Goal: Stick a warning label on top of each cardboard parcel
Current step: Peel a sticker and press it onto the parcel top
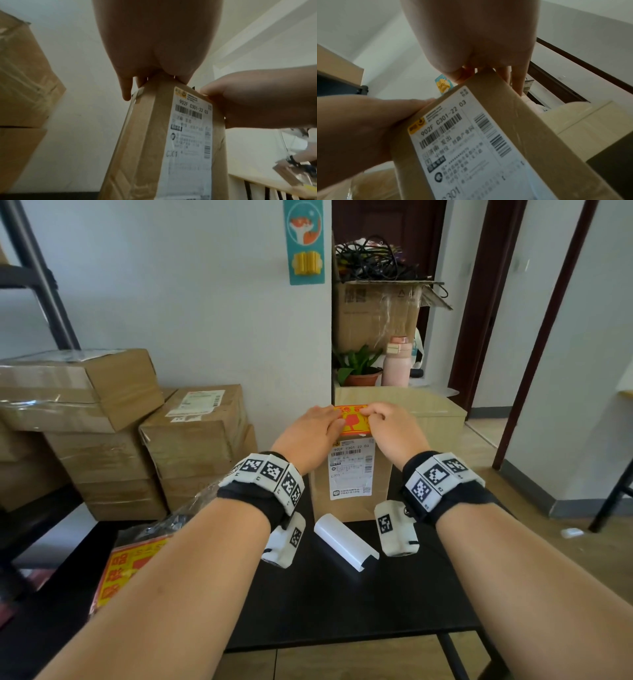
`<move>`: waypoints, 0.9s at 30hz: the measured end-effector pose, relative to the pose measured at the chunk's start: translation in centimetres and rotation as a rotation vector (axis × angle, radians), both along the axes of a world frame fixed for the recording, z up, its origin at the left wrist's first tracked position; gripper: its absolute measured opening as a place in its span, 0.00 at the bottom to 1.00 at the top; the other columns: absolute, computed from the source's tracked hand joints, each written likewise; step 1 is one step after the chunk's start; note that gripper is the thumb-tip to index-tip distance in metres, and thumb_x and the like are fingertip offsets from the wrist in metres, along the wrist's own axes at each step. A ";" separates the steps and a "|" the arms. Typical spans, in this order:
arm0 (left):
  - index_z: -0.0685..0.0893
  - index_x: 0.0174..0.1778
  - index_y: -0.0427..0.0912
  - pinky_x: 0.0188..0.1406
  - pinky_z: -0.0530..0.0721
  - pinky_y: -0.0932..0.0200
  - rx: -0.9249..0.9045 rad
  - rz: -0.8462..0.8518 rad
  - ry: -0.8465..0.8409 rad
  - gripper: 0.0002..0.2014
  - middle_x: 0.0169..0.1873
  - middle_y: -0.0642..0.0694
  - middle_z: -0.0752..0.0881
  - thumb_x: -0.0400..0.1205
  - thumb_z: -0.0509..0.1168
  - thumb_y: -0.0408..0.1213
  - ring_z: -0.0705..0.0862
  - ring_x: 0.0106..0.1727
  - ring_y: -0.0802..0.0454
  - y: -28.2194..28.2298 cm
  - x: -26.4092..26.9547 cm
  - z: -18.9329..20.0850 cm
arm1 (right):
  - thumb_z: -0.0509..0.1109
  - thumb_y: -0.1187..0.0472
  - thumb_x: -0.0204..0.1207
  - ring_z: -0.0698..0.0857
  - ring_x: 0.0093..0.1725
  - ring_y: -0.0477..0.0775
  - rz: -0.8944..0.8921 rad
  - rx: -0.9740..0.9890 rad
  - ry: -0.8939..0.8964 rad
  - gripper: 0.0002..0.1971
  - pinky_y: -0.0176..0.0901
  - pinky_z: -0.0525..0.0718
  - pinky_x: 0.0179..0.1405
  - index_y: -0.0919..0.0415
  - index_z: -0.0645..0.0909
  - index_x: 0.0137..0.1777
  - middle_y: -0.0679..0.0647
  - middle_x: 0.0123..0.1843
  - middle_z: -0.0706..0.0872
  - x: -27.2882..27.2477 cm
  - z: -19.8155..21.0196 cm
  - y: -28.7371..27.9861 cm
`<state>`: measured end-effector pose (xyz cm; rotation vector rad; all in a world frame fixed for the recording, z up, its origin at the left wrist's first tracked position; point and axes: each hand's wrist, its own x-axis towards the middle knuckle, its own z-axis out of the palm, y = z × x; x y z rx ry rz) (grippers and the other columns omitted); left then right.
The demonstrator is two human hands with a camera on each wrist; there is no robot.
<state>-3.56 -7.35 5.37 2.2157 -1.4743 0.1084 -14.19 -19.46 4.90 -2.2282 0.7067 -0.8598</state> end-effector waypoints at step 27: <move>0.76 0.71 0.40 0.66 0.81 0.45 -0.149 0.127 0.776 0.29 0.59 0.43 0.82 0.85 0.52 0.60 0.82 0.62 0.42 -9.9 -6.0 1.0 | 0.60 0.41 0.83 0.83 0.50 0.53 -0.262 0.364 -0.103 0.14 0.50 0.83 0.54 0.50 0.77 0.55 0.51 0.51 0.85 -6.4 -1.6 -9.1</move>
